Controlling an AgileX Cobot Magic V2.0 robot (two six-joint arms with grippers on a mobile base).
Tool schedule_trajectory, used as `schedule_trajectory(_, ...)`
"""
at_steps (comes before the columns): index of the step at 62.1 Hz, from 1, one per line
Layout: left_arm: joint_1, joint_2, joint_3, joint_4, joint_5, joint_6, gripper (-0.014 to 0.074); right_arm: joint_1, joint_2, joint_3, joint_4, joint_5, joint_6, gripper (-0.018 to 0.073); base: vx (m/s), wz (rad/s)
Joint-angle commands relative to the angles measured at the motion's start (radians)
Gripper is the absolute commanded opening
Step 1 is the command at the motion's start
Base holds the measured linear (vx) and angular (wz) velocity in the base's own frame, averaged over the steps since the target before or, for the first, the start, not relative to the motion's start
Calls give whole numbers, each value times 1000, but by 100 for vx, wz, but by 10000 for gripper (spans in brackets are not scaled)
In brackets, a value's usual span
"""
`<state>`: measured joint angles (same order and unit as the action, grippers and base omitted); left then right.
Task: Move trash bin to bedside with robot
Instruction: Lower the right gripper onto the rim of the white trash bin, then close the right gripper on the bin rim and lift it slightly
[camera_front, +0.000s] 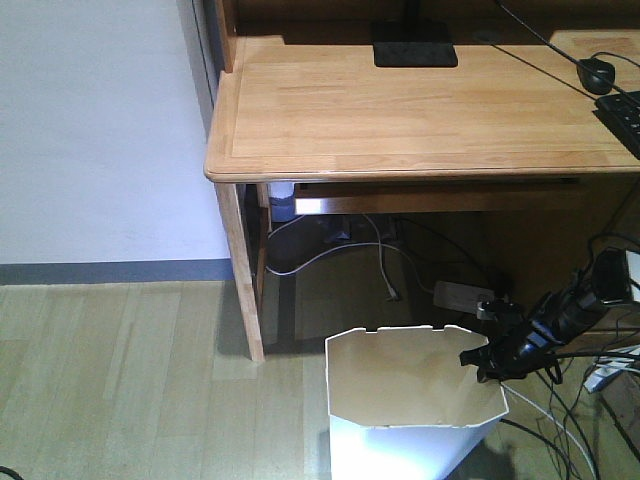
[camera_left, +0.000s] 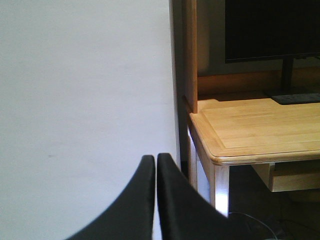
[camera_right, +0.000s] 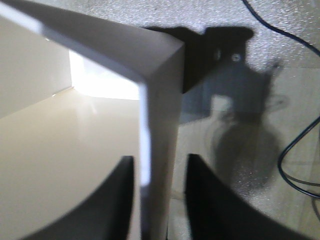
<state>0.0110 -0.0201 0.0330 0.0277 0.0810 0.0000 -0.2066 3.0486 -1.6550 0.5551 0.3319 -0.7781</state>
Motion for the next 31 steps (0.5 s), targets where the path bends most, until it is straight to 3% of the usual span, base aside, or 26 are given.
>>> schedule_trajectory(1,-6,-7,12,-9,-75,-14,-6,-3,-34,-51,5,72,3,-16,0,0)
schedule_trajectory(19,-6,-7,12,-9,-75,-14,-6,-5,-27,-98,63,133,5,-7,0,0)
schedule_trajectory(25,-6,-7,12,-9,-75,-14,-6,-5,-33,-98,154,133,-51,-6,0,0)
schedule_trajectory(31,-6,-7,12,-9,-75,-14,-6,-5,-38,-94,266,178,-184,-5,0,-1)
